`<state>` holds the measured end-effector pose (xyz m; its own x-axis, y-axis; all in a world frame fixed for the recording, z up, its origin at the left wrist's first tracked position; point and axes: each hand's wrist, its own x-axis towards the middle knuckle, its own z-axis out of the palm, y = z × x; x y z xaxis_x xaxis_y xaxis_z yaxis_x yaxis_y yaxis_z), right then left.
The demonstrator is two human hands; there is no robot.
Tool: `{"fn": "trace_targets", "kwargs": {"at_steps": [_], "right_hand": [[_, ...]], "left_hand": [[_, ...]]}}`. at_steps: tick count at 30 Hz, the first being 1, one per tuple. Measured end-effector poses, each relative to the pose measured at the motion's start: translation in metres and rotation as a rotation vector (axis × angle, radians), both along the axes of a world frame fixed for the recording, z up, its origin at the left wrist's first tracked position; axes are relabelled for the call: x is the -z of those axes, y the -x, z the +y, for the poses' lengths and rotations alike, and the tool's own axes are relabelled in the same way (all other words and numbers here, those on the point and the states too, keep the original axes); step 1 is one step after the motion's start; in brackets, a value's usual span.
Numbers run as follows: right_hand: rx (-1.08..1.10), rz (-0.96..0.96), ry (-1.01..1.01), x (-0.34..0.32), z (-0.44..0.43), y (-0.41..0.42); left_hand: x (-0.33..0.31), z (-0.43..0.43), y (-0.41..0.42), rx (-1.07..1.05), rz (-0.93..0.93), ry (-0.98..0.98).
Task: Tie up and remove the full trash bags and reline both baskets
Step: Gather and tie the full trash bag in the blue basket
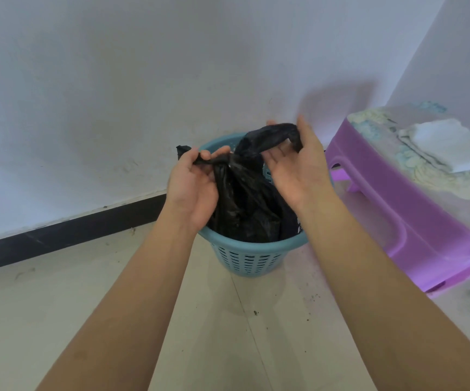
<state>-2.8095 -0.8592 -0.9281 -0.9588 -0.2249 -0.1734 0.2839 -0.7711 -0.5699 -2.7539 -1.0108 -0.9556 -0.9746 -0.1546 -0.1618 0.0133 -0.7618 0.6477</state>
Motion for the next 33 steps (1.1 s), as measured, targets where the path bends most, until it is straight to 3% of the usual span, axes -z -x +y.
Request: {"fn": "trace_targets", "kwargs": {"at_steps": [2,4,10,15,19,22,24,26,29,33], "right_hand": [[0.018,-0.121,0.176,-0.001,-0.001,-0.002],[0.074,-0.193,0.171,0.004,-0.002,-0.001],[0.418,-0.283,-0.404,0.018,0.052,0.024],[0.449,0.233,-1.074,0.023,0.041,0.018],[0.253,0.358,-1.119,0.014,0.035,0.016],[0.176,0.520,-1.206,0.007,0.030,0.014],[0.122,0.621,-1.273,0.005,0.027,0.013],[-0.013,0.652,-1.353,0.008,0.026,0.013],[-0.185,0.584,-1.457,0.019,0.025,0.012],[-0.058,0.369,-1.288,0.042,0.022,0.007]], "left_hand": [[-0.004,0.005,0.001,-0.012,0.007,-0.118],[-0.004,0.008,0.003,-0.064,-0.016,-0.187],[0.001,-0.049,0.003,-0.477,-0.247,-0.192],[0.005,-0.069,-0.004,-0.576,-0.251,0.027],[-0.005,-0.054,-0.005,-0.477,-0.211,0.241],[-0.018,-0.034,-0.004,-0.371,-0.285,0.642],[-0.025,-0.024,-0.004,-0.328,-0.315,0.784],[-0.031,-0.018,-0.003,-0.284,-0.310,0.749],[-0.039,-0.011,-0.002,-0.279,-0.235,0.540],[-0.039,-0.008,0.001,-0.286,-0.101,0.263]]}}
